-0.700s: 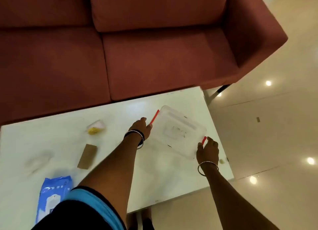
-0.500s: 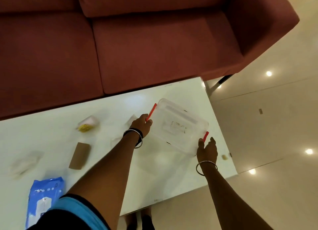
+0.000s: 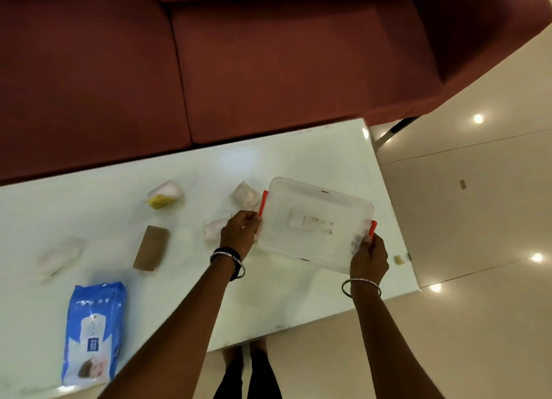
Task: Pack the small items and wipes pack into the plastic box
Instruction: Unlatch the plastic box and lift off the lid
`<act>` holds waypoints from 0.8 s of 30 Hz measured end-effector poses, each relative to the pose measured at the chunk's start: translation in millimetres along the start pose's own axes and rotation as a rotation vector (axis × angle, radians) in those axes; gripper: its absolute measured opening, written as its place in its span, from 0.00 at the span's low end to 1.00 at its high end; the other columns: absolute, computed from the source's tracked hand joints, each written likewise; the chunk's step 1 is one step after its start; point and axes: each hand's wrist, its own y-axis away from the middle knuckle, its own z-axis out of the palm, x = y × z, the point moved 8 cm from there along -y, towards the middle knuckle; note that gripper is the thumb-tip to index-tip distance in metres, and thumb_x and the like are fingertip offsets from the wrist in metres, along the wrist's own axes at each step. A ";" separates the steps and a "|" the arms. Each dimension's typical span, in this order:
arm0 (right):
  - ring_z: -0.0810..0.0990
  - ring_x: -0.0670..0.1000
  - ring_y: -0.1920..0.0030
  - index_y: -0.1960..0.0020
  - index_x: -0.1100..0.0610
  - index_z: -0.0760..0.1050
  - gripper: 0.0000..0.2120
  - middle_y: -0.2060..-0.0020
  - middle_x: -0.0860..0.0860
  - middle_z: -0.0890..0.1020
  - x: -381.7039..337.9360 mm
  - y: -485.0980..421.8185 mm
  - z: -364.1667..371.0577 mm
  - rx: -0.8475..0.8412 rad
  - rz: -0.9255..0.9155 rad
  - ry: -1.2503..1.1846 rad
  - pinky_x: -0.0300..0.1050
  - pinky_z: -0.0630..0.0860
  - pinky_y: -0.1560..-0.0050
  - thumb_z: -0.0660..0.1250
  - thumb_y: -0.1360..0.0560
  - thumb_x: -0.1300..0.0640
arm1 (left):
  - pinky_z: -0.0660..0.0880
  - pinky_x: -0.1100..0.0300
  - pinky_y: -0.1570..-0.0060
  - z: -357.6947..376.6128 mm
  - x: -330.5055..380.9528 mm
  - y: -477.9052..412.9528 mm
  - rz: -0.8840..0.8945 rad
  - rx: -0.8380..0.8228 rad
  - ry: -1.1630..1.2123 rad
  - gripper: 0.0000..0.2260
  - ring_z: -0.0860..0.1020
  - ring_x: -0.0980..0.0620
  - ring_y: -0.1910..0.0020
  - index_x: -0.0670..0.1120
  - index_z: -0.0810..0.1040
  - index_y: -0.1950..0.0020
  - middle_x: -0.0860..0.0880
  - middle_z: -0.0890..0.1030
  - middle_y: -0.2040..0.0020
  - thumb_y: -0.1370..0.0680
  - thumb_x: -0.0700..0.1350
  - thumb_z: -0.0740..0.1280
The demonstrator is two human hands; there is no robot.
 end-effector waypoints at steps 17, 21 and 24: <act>0.80 0.55 0.58 0.36 0.57 0.76 0.16 0.57 0.52 0.82 20.1 139.0 60.5 -0.262 -0.206 0.094 0.47 0.77 0.53 0.56 0.17 0.53 | 0.80 0.42 0.56 -129.3 -147.9 90.9 -0.057 0.312 -0.002 0.11 0.83 0.46 0.61 0.46 0.78 0.54 0.48 0.83 0.63 0.22 0.53 0.64; 0.76 0.51 0.61 0.37 0.58 0.76 0.15 0.61 0.49 0.79 13.4 149.3 82.4 -0.286 -0.268 0.124 0.42 0.70 0.60 0.56 0.17 0.55 | 0.82 0.46 0.60 -149.5 -157.3 91.5 -0.020 0.372 -0.071 0.13 0.82 0.50 0.65 0.50 0.76 0.56 0.51 0.83 0.67 0.24 0.60 0.64; 0.74 0.51 0.62 0.37 0.59 0.76 0.15 0.62 0.49 0.78 10.7 152.2 93.9 -0.289 -0.289 0.150 0.41 0.67 0.60 0.55 0.17 0.55 | 0.82 0.50 0.63 -157.3 -162.9 87.5 -0.004 0.398 -0.065 0.16 0.82 0.52 0.66 0.50 0.77 0.55 0.52 0.82 0.68 0.27 0.62 0.66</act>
